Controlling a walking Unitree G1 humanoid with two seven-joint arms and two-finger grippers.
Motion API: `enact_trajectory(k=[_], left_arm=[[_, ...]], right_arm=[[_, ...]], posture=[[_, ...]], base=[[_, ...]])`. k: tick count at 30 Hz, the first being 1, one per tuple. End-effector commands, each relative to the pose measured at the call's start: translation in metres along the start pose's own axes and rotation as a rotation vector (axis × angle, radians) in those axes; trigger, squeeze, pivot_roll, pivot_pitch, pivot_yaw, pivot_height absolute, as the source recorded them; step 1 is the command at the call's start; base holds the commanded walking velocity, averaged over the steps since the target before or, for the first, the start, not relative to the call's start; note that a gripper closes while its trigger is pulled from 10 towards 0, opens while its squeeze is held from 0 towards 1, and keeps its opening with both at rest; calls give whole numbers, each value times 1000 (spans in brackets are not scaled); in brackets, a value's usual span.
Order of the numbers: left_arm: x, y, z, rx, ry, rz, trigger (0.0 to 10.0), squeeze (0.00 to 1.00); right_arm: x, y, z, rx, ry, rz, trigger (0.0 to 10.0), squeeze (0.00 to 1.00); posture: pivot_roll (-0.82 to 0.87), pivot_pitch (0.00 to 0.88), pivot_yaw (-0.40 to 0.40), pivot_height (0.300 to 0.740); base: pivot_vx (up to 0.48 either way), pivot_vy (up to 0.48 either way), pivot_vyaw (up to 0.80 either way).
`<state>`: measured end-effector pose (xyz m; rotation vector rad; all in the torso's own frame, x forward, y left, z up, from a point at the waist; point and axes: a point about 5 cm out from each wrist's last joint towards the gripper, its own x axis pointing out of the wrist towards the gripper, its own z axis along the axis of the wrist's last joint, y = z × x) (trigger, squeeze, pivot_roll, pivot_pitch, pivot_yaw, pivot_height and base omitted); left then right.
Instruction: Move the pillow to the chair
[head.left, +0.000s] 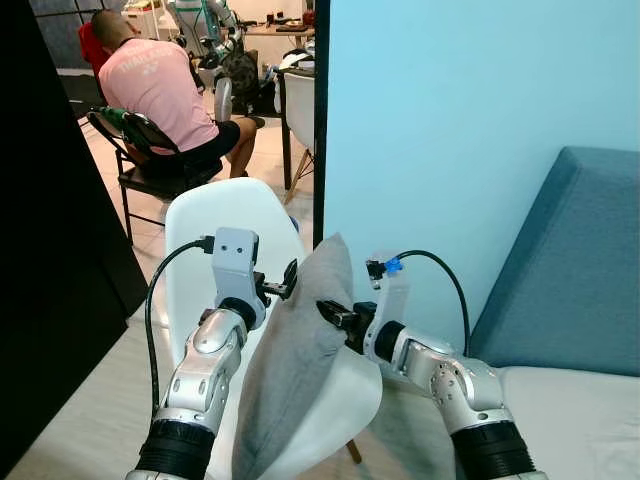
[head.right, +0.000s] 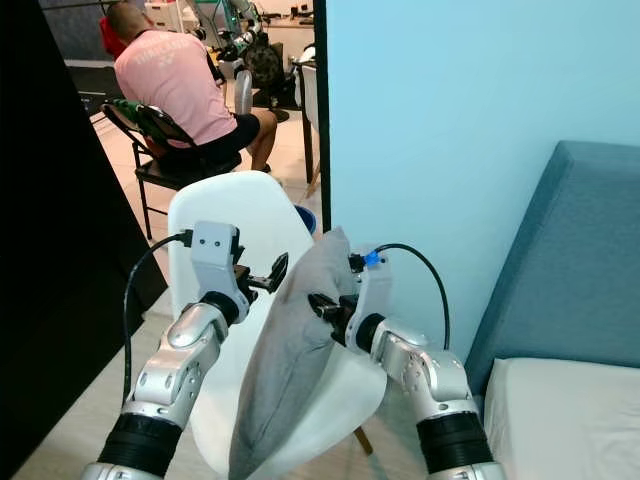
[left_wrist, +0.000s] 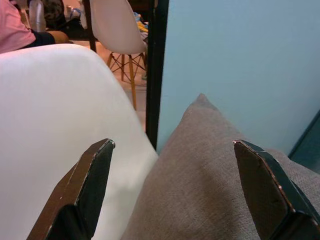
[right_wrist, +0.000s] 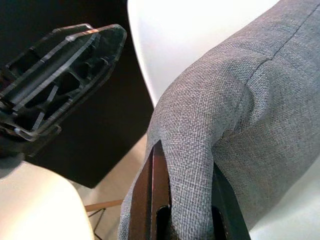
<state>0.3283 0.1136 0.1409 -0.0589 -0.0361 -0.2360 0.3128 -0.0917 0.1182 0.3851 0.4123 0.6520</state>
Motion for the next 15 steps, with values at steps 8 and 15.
enact_trajectory(k=[8, 15], left_arm=[[2, 1, 12, 59, -42, -4, 10000, 0], [2, 4, 16, 61, -51, 6, 10000, 0]], right_arm=[[15, -7, -14, -82, 166, -144, 10000, 0], [19, -21, -6, -150, 170, -264, 10000, 0]], posture=[[-58, 0, 0, 650], [-57, 0, 2, 625]], base=[[0, 0, 0], [0, 0, 0]])
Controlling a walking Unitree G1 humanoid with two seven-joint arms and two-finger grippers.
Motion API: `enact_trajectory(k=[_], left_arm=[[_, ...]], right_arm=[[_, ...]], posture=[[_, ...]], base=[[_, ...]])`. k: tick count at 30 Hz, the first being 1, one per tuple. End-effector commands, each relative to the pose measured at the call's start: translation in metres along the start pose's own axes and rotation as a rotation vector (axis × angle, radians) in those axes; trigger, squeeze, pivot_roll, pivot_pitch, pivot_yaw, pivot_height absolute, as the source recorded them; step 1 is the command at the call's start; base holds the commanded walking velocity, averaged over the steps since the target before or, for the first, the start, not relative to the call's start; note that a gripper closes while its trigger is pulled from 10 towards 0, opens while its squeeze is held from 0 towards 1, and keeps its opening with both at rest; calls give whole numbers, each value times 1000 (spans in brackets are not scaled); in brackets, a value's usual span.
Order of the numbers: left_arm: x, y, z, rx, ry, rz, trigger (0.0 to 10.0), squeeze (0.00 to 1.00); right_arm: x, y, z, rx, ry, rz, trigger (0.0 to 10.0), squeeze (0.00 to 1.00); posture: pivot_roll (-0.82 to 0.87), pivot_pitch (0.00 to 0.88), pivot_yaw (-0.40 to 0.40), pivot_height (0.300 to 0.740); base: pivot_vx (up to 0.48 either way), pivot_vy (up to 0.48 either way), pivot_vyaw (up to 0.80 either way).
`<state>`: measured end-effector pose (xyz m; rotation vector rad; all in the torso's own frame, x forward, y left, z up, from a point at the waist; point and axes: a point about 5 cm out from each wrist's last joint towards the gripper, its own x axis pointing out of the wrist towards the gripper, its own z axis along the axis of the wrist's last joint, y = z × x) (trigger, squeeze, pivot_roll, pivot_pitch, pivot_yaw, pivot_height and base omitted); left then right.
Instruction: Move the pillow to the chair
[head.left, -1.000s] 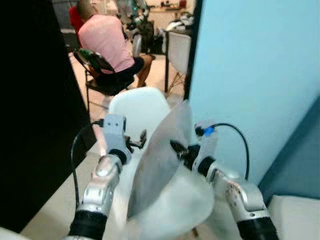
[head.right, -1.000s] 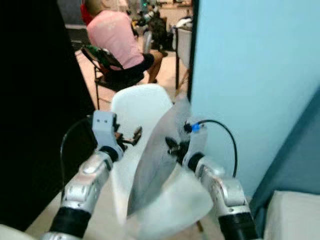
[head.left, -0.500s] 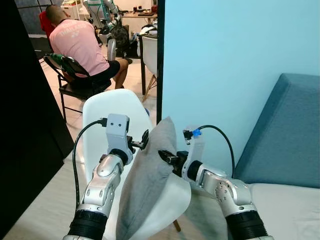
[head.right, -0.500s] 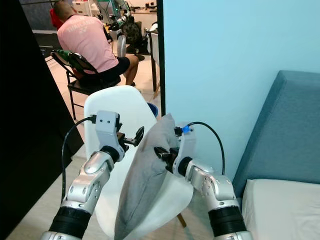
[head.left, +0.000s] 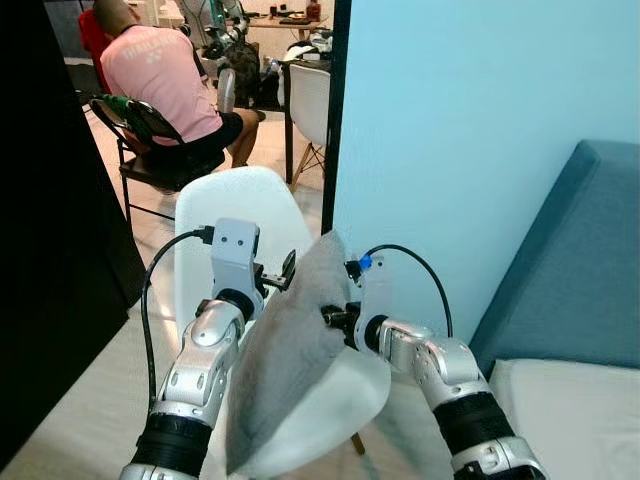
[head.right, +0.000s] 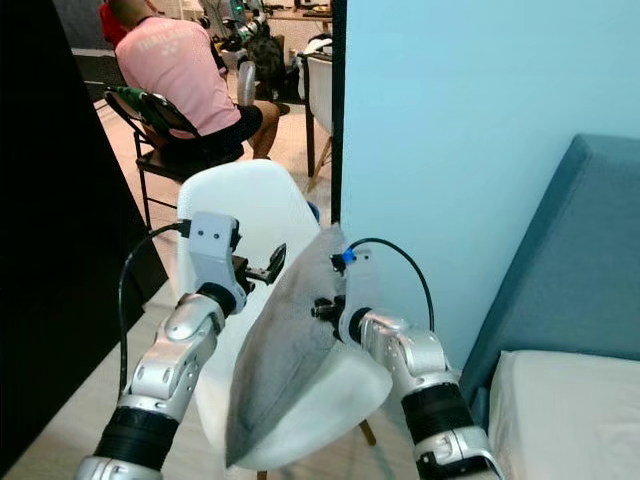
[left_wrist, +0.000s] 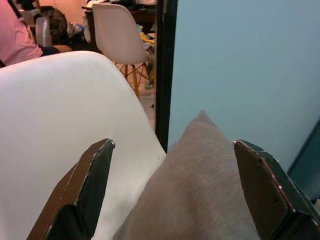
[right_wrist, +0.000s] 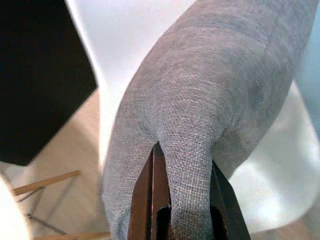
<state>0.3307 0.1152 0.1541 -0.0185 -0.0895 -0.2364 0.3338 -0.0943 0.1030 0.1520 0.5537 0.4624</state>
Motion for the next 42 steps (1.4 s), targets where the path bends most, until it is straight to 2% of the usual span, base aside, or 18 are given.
enact_trajectory(k=[1, 10, 15, 20, 25, 26, 27, 30, 31, 32, 37, 39, 40, 41, 42], left_arm=[[0, 3, 3, 15, -4, 9, 10000, 0], [0, 1, 4, -20, -2, 11, 10000, 0], [0, 0, 5, -32, -2, 14, 10000, 0], [-1, 1, 6, -31, -7, 24, 10000, 0], [-1, 2, 7, -32, -9, 29, 10000, 0], [-1, 2, 7, -32, -9, 29, 10000, 0], [0, 1, 7, -32, -9, 30, 10000, 0], [0, 1, 8, -33, -10, 29, 10000, 0], [0, 0, 8, -34, -11, 29, 10000, 0], [0, 0, 9, -34, -13, 30, 10000, 0], [0, 1, 11, -35, -19, 37, 10000, 0], [0, 2, 11, -34, -22, 42, 10000, 0], [-1, 5, 13, -29, -27, 57, 10000, 0], [-1, 5, 13, -29, -27, 57, 10000, 0], [0, 9, 14, -24, -32, 79, 10000, 0]], right_arm=[[3, -1, -1, -31, 0, -19, 10000, 0], [2, 3, 21, -9, -165, 2, 10000, 0], [3, 0, 20, -22, -162, -25, 10000, 0], [10, -6, 13, -134, -105, -124, 10000, 0], [15, 4, 17, -140, -121, -56, 10000, 0], [17, 10, 20, -145, -137, -18, 10000, 467], [18, 13, 22, -164, -146, 2, 10000, 588], [21, 18, 22, -173, -145, 25, 10000, 643], [24, 24, 21, -171, -137, 52, 10000, 725], [28, 31, 20, -166, -125, 88, 10000, 1000], [33, 47, 18, -158, -109, 154, 10000, 1000], [32, 46, 20, -171, -115, 144, 10000, 1000], [30, 38, 24, -181, -124, 104, 10000, 1000], [30, 38, 24, -181, -124, 104, 10000, 1000], [25, 24, 28, -191, -124, 57, 10000, 200]], posture=[[-57, 0, 2, 620], [-54, 0, 1, 580], [-52, 0, 1, 565], [-50, 0, 1, 545], [-51, 0, 3, 545], [-52, 0, 3, 545], [-52, 0, 3, 545], [-49, 0, 1, 545], [-45, 0, -1, 545], [-43, 0, -2, 545], [-40, 0, -3, 545], [-41, 0, -4, 545], [-43, 0, -4, 545], [-43, 0, -4, 545], [-48, 0, -4, 545]], base=[[0, 0, 0], [0, 0, 0], [0, 0, 0], [0, 0, 0], [0, 0, 0], [0, 0, 0], [0, 0, 0], [0, 0, 0], [0, 0, 0], [0, 0, 0], [0, 0, 0], [0, 0, 0], [0, 0, 0], [0, 0, 0], [0, 0, 0]])
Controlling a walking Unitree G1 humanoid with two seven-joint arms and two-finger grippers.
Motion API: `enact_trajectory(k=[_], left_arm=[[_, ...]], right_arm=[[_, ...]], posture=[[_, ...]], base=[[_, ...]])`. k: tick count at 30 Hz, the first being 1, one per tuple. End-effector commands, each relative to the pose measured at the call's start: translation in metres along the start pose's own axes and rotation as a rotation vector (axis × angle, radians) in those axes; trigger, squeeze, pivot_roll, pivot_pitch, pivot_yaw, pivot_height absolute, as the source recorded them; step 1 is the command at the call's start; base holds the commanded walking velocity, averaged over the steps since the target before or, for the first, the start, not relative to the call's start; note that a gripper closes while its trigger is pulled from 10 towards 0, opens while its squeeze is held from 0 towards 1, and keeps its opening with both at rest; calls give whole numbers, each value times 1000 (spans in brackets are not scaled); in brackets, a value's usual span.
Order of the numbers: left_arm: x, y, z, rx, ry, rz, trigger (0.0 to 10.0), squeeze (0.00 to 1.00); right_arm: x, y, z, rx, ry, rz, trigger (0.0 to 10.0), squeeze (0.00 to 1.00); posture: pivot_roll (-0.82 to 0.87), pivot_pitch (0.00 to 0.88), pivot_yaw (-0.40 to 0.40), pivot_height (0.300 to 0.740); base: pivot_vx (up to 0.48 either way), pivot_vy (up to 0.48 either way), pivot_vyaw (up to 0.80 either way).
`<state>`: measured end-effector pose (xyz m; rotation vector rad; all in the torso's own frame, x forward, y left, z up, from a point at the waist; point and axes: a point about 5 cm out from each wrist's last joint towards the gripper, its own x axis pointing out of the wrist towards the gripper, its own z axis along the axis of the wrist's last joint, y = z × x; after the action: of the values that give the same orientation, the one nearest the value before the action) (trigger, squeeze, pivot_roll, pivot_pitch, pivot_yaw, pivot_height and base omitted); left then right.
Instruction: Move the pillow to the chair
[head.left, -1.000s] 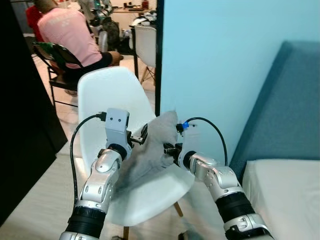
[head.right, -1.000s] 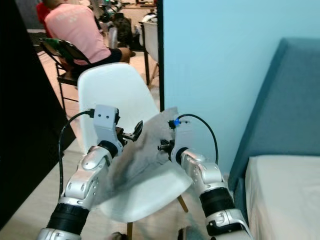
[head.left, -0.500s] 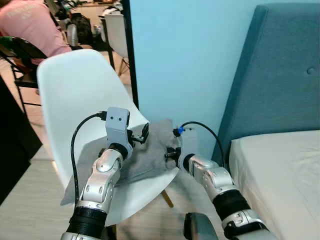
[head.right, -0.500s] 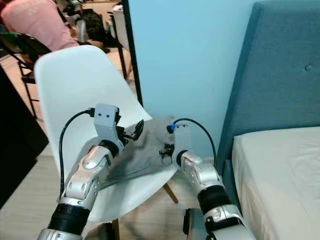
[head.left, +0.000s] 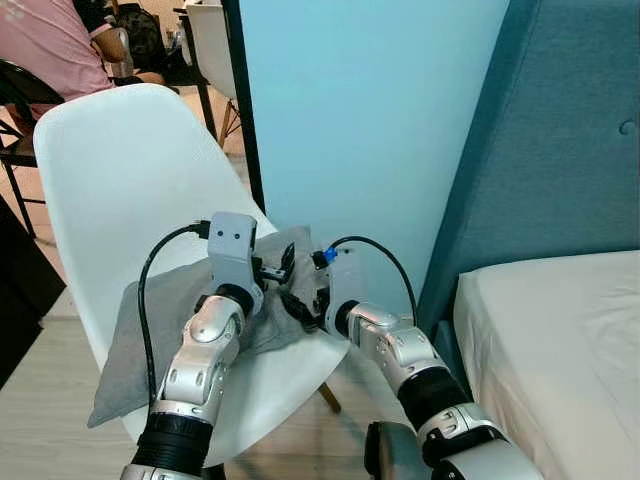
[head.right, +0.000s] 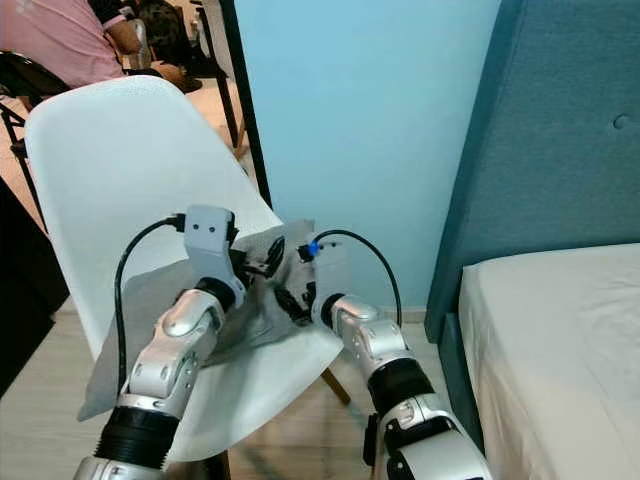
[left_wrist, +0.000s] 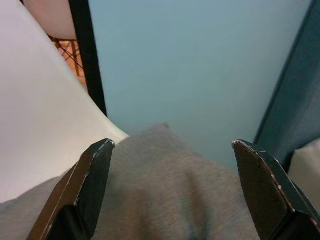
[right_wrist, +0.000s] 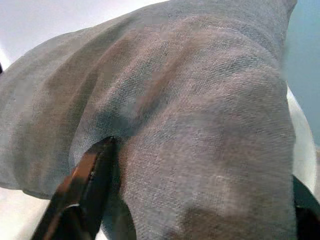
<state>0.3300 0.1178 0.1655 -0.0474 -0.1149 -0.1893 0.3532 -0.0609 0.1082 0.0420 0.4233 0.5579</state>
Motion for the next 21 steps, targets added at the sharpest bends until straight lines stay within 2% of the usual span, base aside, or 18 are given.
enact_trajectory(k=[1, 2, 3, 5, 8, 9, 13, 15, 16, 17, 19, 20, 21], left_arm=[[0, 7, 3, 0, -4, 31, 10000, 0], [1, 12, 4, 7, -8, 55, 10000, 0], [1, 16, 5, 12, -11, 73, 10000, 0], [1, 16, 5, 12, -11, 73, 10000, 0], [3, 25, 8, 23, -21, 110, 10000, 0], [3, 25, 8, 23, -21, 110, 10000, 0], [4, 29, 10, 29, -23, 120, 10000, 0], [4, 29, 10, 29, -23, 120, 10000, 0], [4, 30, 10, 30, -24, 122, 10000, 0], [4, 30, 11, 31, -25, 123, 10000, 0], [4, 30, 11, 31, -25, 123, 10000, 0], [4, 30, 11, 27, -25, 123, 10000, 0], [4, 30, 11, 27, -25, 123, 10000, 0]], right_arm=[[-1, -2, 13, -37, -31, -9, 10000, 200], [-9, -17, 15, -41, -21, -52, 10000, 0], [-16, -28, 16, -43, -13, -77, 10000, 0], [-16, -28, 16, -43, -13, -77, 10000, 0], [-44, -53, 18, -53, -2, -44, 10000, 0], [-44, -53, 18, -53, -2, -44, 10000, 0], [-72, -61, 14, -40, 41, 29, 10000, 0], [-72, -61, 14, -40, 41, 29, 10000, 0], [-79, -63, 15, -30, 37, 34, 10000, 0], [-85, -65, 23, -23, -23, 41, 10000, 0], [-85, -65, 23, -23, -23, 41, 10000, 0], [-92, -68, 37, 13, -129, 44, 10000, 0], [-92, -68, 37, 13, -129, 44, 10000, 0]], posture=[[-48, 0, -4, 545], [-51, 0, -6, 545], [-51, 0, -6, 545], [-51, 0, -6, 545], [-60, 0, -9, 545], [-60, 0, -9, 545], [-63, 0, -7, 560], [-63, 0, -7, 560], [-64, 0, -7, 565], [-70, 0, -4, 570], [-70, 0, -4, 570], [-70, 0, -4, 575], [-70, 0, -4, 575]], base=[[0, 0, 0], [0, 0, 0], [0, 0, 0], [0, 0, 0], [0, 0, 0], [0, 0, 0], [0, 0, 0], [0, 0, 0], [0, 0, 0], [0, 0, 0], [0, 0, 0], [0, 0, 0], [0, 0, 0]])
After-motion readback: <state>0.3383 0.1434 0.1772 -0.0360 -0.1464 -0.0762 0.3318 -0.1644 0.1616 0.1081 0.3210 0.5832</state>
